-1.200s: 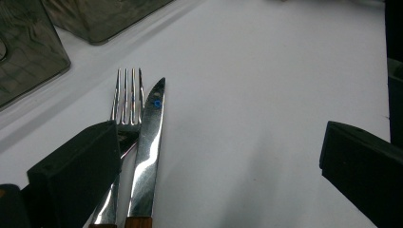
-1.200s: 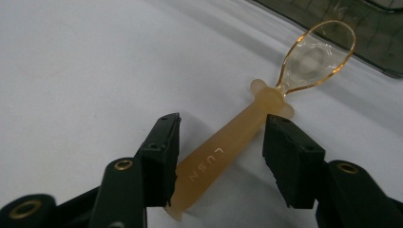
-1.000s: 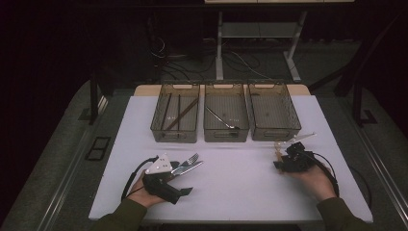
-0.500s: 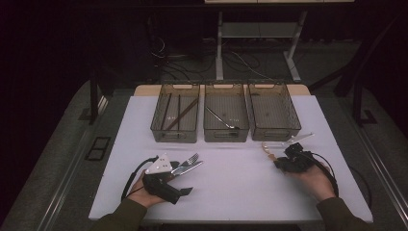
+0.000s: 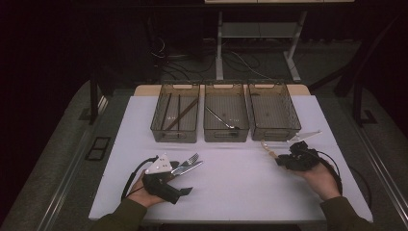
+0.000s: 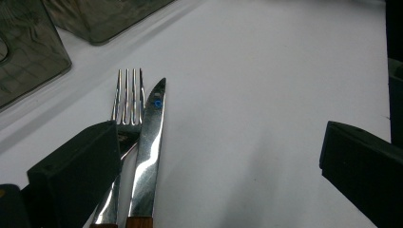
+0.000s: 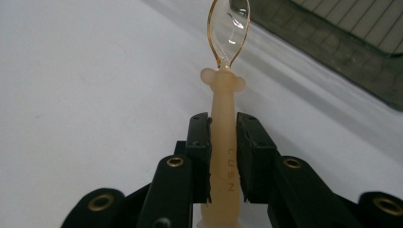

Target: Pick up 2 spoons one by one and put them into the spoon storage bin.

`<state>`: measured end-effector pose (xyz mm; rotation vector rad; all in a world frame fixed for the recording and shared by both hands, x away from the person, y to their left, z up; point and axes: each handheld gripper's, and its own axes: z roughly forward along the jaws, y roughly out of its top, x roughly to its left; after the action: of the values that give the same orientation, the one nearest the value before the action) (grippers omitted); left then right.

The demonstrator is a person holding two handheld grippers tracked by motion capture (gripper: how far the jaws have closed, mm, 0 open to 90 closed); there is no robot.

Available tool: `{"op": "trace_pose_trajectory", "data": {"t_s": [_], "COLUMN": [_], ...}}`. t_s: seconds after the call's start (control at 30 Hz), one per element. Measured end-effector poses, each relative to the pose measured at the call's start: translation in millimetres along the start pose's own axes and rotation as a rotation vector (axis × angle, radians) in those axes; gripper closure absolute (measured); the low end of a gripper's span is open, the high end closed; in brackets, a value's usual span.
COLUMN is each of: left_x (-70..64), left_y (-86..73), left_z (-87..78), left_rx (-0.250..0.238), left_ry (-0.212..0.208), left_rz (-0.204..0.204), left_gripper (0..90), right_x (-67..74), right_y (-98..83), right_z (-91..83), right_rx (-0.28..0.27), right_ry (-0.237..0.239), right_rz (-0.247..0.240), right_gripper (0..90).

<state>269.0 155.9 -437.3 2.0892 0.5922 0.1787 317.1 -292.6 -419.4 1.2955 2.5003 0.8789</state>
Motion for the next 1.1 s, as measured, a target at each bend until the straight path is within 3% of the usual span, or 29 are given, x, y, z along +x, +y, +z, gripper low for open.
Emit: {"op": "trace_pose_trajectory", "data": {"t_s": [0.47, 1.1], "left_x": [0.2, 0.3], "left_y": [-0.2, -0.5], "left_z": [0.3, 0.4], "left_rx": [0.0, -0.002], "left_ry": [0.0, 0.0], "left_rz": [-0.004, -0.006], "left_gripper": [0.0, 0.0], "right_x": [0.3, 7.5], "right_y": [18.7, 49.4], "right_z": [-31.1, -23.9], "right_rx": [-0.128, -0.188], "right_ry": [0.025, 0.05], "right_rz": [-0.04, -0.068], "right_gripper": [76.2, 76.1]}}
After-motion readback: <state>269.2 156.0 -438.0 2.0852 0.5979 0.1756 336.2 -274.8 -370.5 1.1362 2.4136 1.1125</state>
